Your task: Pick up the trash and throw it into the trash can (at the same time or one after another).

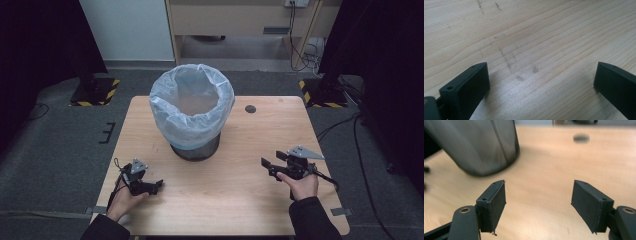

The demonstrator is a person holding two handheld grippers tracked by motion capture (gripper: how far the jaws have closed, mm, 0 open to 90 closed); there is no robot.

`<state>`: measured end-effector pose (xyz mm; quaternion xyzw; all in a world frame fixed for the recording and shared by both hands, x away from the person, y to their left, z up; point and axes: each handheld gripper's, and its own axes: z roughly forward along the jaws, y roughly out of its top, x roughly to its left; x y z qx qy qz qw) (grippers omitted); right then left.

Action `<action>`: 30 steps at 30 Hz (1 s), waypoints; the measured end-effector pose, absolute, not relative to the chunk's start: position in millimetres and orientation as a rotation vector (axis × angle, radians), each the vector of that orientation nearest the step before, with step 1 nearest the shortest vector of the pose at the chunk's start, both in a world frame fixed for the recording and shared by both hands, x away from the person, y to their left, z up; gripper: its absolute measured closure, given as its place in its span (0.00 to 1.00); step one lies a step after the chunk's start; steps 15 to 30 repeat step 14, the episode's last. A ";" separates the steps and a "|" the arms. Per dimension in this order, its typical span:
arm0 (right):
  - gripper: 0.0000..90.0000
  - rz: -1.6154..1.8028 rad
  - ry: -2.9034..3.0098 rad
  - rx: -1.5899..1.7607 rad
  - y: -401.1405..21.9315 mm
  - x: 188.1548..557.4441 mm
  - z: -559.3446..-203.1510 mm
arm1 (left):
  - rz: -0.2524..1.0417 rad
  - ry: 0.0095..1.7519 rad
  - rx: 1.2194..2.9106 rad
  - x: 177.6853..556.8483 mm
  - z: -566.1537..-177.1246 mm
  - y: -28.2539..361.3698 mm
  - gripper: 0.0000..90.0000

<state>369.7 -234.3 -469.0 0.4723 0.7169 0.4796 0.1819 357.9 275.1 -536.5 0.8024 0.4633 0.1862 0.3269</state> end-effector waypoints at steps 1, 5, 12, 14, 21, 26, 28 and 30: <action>0.30 1.295 2.071 1.361 -240.4 365.4 -483.3 | 0.487 1.214 2.101 357.9 -536.5 275.1 0.00; 0.28 1.204 2.117 1.382 -248.4 363.4 -497.0 | 0.487 1.214 2.102 357.9 -536.5 275.1 0.00; 0.23 1.072 2.158 1.384 -257.1 367.6 -505.1 | 0.486 1.214 2.101 357.9 -536.5 275.2 0.00; 0.23 1.068 2.162 1.385 -257.5 367.8 -505.3 | 0.485 1.214 2.101 357.9 -536.4 275.3 0.00; 0.23 1.068 2.162 1.385 -257.5 367.8 -505.3 | 0.485 1.214 2.101 357.9 -536.4 275.3 0.00; 0.23 1.068 2.162 1.385 -257.5 367.8 -505.3 | 0.485 1.214 2.101 357.9 -536.4 275.3 0.00; 0.23 1.068 2.162 1.385 -257.5 367.8 -505.3 | 0.485 1.214 2.101 357.9 -536.4 275.3 0.00; 0.23 1.068 2.162 1.385 -257.5 367.8 -505.3 | 0.485 1.214 2.101 357.9 -536.4 275.3 0.00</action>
